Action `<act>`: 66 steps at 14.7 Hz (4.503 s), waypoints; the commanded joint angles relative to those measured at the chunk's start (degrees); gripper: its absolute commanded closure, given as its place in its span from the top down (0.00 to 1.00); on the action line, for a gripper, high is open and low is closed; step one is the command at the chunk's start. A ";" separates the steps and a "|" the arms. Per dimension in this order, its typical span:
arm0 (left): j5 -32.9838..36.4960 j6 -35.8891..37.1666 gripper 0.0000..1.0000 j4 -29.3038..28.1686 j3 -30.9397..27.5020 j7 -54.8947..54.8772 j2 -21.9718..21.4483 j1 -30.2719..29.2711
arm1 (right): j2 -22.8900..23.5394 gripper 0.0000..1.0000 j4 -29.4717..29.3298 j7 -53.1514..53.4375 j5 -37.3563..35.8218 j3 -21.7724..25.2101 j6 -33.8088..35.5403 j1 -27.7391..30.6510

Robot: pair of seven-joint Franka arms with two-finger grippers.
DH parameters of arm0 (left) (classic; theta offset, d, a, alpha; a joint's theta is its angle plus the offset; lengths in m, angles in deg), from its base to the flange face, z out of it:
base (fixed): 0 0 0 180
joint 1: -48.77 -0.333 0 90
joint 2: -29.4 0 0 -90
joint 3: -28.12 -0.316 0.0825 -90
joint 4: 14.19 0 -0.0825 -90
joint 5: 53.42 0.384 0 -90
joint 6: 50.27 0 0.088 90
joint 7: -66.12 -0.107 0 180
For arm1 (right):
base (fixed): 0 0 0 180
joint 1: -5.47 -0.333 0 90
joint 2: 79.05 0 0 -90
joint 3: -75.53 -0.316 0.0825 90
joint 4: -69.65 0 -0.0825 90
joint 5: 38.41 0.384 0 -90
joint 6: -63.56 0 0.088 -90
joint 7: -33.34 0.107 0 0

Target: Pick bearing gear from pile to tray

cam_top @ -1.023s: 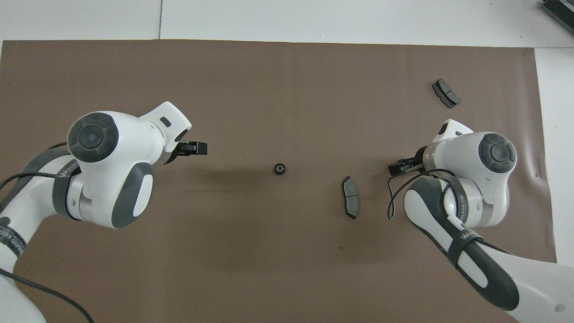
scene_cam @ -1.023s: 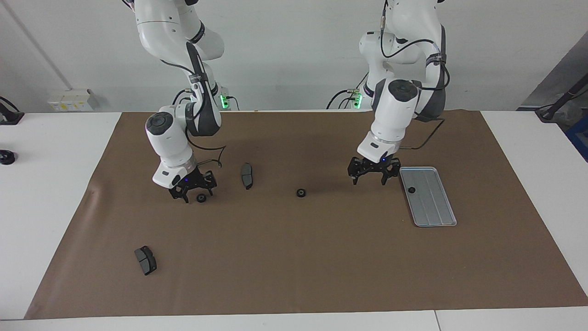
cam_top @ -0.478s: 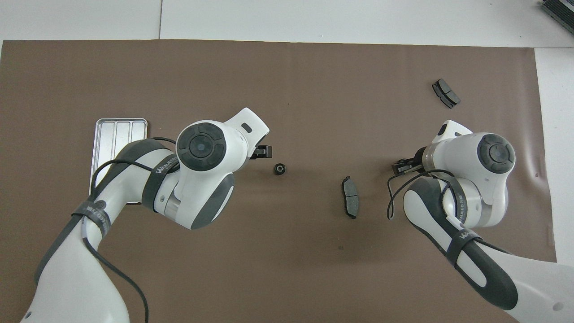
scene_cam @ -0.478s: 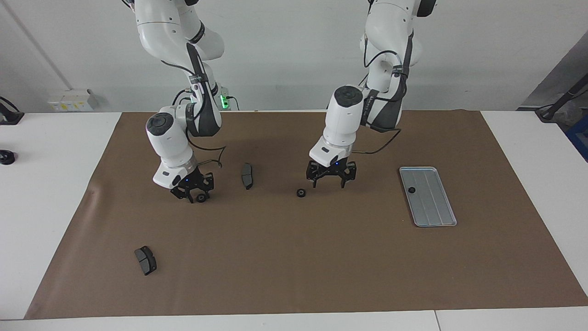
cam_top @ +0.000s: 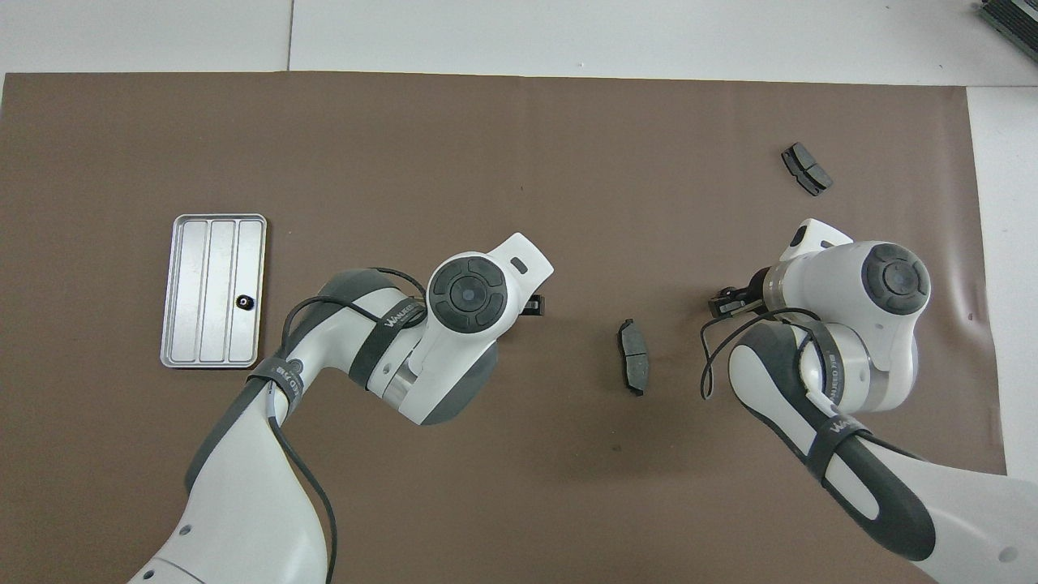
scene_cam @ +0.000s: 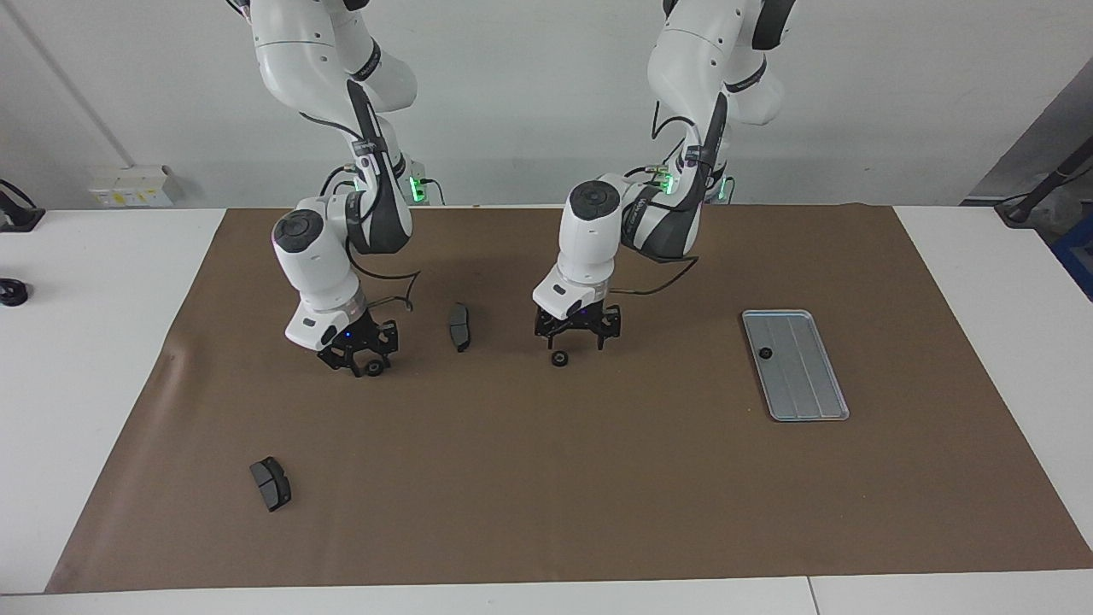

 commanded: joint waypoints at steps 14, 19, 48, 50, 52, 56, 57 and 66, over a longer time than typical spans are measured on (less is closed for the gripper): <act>1.54 -6.95 0.89 -0.09 -0.72 1.22 3.26 1.89 | -0.72 0.33 1.73 -2.96 1.80 -0.35 2.41 -0.09; 1.54 -2.47 0.79 0.43 -0.90 1.48 2.91 2.24 | -0.72 0.01 1.64 -2.08 1.81 -0.35 2.41 -0.45; 1.36 4.57 0.00 -8.00 -3.01 -30.66 -14.67 -25.52 | 11.74 0.00 -23.66 64.69 1.72 -0.88 1.20 -29.16; 0.84 4.83 0.00 -9.66 -2.92 -31.56 -15.46 -28.07 | 14.39 0.00 -23.94 67.26 0.93 -0.88 -1.62 -31.73; 0.84 4.22 0.00 -11.16 -3.01 -31.83 -15.98 -29.48 | 14.49 0.00 -22.89 67.36 0.75 -0.88 -1.81 -32.08; -0.04 2.65 0.00 -13.53 -2.92 -39.11 -16.51 -35.01 | 14.40 0.95 -21.56 67.36 0.66 -0.79 -1.82 -32.52; -0.30 0.90 0.00 -15.28 -2.92 -41.12 -17.12 -36.07 | 14.05 1.00 -21.65 67.36 0.49 -0.36 -1.29 -32.52; -4.88 -5.36 0.00 -22.41 -2.83 -47.65 -18.10 -40.30 | -0.70 1.00 -21.92 52.62 -4.00 -0.09 17.59 -17.51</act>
